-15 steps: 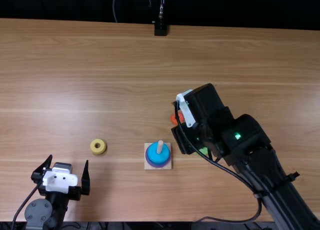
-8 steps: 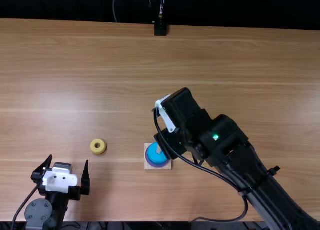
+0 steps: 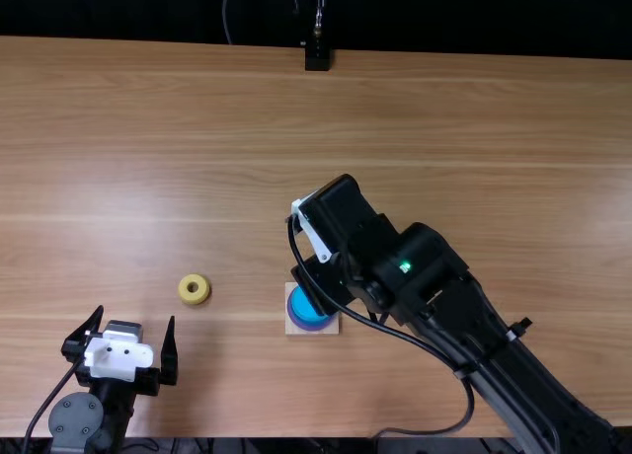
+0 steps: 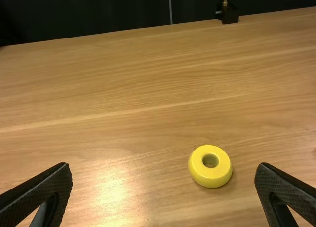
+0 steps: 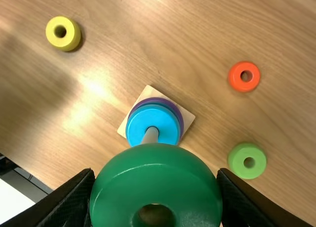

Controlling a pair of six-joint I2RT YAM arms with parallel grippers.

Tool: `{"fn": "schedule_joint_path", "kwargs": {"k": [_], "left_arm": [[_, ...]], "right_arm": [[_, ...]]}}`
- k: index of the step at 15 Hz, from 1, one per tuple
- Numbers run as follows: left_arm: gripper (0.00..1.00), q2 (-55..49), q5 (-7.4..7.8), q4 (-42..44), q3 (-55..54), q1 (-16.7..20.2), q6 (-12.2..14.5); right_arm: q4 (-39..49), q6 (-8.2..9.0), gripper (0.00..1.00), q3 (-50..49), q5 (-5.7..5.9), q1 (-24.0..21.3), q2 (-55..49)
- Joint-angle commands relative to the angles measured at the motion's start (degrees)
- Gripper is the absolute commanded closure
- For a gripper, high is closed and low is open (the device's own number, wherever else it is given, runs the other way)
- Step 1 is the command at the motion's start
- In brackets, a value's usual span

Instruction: Build the Hanoi tower: stack the rings onto the peg from bottom to top in this color order: purple, dark blue, light blue, dark green, light green, yellow, orange.

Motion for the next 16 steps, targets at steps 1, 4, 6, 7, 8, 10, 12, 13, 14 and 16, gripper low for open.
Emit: {"fn": "schedule_joint_path", "kwargs": {"k": [1,4,6,7,8,10,12,13,14,16], "left_arm": [[0.0,-0.67,0.32,-4.84,-6.04,0.14,0.39],[0.0,-0.67,0.32,-4.84,-6.04,0.14,0.39],[0.0,-0.67,0.43,-4.84,-6.04,0.14,0.39],[0.0,-0.67,0.32,-4.84,-6.04,0.14,0.39],[0.0,-0.67,0.32,-4.84,-6.04,0.14,0.39],[0.0,-0.67,0.43,-4.84,-6.04,0.14,0.39],[0.0,-0.67,0.43,-4.84,-6.04,0.14,0.39],[0.0,-0.67,0.32,-4.84,-6.04,0.14,0.39],[0.0,-0.67,0.32,-4.84,-6.04,0.14,0.39],[0.0,-0.67,0.43,-4.84,-6.04,0.14,0.39]], "right_arm": [[0.04,0.37,1.0,1.74,-0.31,0.88,1.02],[0.46,0.37,1.0,1.74,-0.31,1.15,1.81],[0.57,0.48,1.0,1.83,-0.31,1.94,2.25],[0.57,0.48,1.0,2.01,-0.31,2.38,2.25],[0.57,0.48,1.0,2.1,-0.31,2.47,2.33],[0.57,3.33,1.0,2.27,-0.31,2.47,2.33],[0.57,3.75,1.0,2.1,-0.31,2.38,2.33],[0.57,3.64,1.0,2.01,-0.31,2.38,2.42],[0.57,3.75,1.0,1.83,-0.31,2.38,2.69],[0.57,3.64,1.0,1.74,-0.31,2.29,4.0]]}}
